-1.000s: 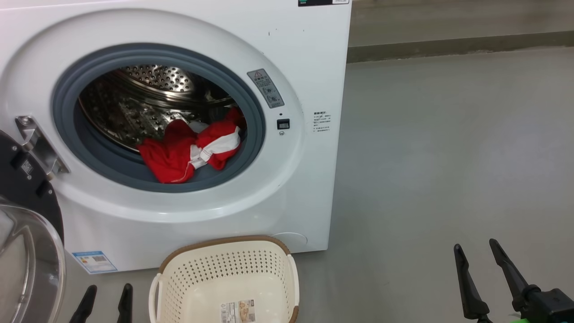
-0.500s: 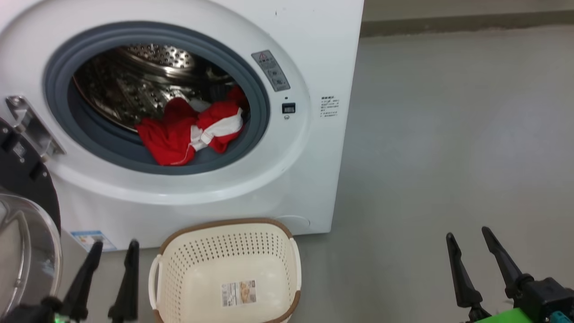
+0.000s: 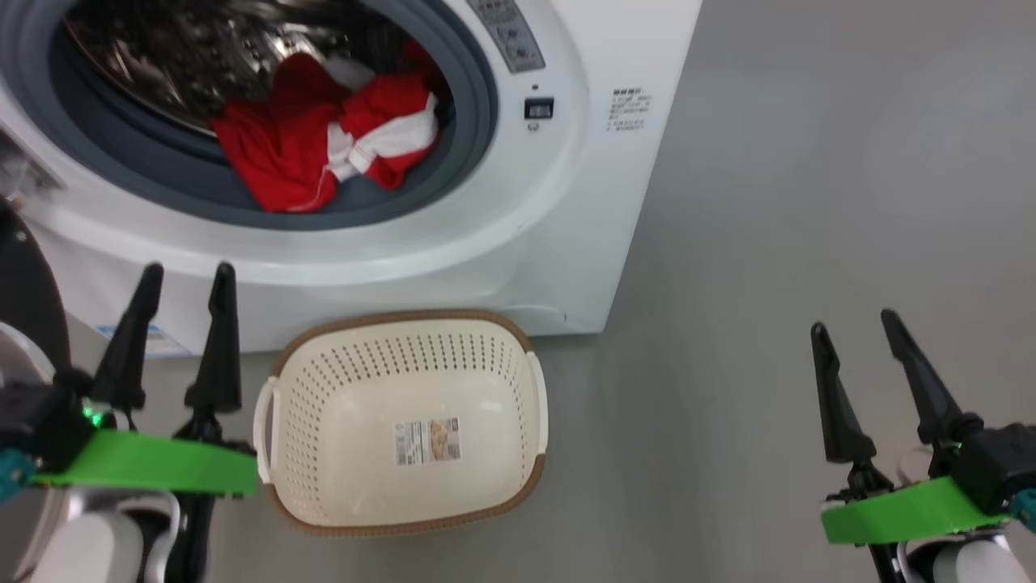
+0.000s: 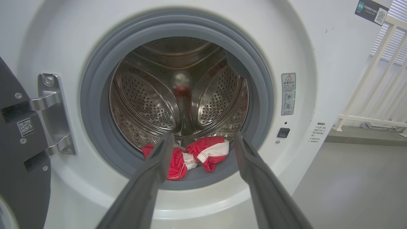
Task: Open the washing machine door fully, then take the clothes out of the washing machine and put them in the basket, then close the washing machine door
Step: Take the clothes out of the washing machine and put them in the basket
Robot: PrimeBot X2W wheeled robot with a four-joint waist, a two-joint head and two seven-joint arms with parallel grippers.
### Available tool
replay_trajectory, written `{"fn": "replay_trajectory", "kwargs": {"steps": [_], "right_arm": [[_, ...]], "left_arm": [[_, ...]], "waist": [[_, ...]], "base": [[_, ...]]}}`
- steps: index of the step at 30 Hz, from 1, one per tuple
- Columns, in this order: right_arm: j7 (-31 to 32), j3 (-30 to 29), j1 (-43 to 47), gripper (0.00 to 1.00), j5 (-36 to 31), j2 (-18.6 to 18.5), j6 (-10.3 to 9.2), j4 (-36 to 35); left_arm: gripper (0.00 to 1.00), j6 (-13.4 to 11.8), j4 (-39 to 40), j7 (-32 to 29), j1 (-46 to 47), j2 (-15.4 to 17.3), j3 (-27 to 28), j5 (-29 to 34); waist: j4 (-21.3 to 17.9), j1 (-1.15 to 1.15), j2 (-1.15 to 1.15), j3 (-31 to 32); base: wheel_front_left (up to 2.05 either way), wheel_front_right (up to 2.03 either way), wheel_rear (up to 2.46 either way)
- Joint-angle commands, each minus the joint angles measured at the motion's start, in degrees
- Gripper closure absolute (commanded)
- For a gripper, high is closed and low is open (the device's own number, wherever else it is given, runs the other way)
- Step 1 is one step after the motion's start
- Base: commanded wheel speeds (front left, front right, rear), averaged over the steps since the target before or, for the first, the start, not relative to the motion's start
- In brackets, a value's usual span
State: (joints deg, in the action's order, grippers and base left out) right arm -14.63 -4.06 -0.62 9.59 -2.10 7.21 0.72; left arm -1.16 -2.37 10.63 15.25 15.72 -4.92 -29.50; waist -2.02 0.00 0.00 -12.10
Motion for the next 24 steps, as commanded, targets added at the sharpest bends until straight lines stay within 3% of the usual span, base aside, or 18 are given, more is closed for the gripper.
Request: {"fn": "replay_trajectory", "kwargs": {"steps": [1,13,19,24], "right_arm": [[-0.4,1.1,-2.5,0.00,0.4,-0.8,0.28,-1.8],[-0.4,-0.6,-7.4,0.00,1.1,-0.8,0.28,-2.8],[-0.4,-0.6,-8.9,0.00,1.2,-0.8,0.28,-3.2],[-0.4,-0.3,-9.9,0.00,1.1,-0.8,0.28,-3.2]], "left_arm": [[0.00,-0.3,0.1,-0.2,3.6,1.8,1.8,0.7],[0.00,1.8,-9.8,-0.7,21.1,0.7,-0.9,0.7],[0.00,0.1,-16.4,-1.5,29.8,0.9,-2.1,3.1],[0.00,0.6,-22.8,-2.4,36.9,0.4,-2.5,2.8]], "waist": [[0.1,0.00,0.00,-4.4],[-0.2,0.00,0.00,-13.5],[-0.6,0.00,0.00,-16.8],[-0.6,0.00,0.00,-19.1]], "base": [[0.00,0.00,0.00],[0.00,0.00,0.00],[0.00,0.00,0.00],[0.00,0.00,0.00]]}}
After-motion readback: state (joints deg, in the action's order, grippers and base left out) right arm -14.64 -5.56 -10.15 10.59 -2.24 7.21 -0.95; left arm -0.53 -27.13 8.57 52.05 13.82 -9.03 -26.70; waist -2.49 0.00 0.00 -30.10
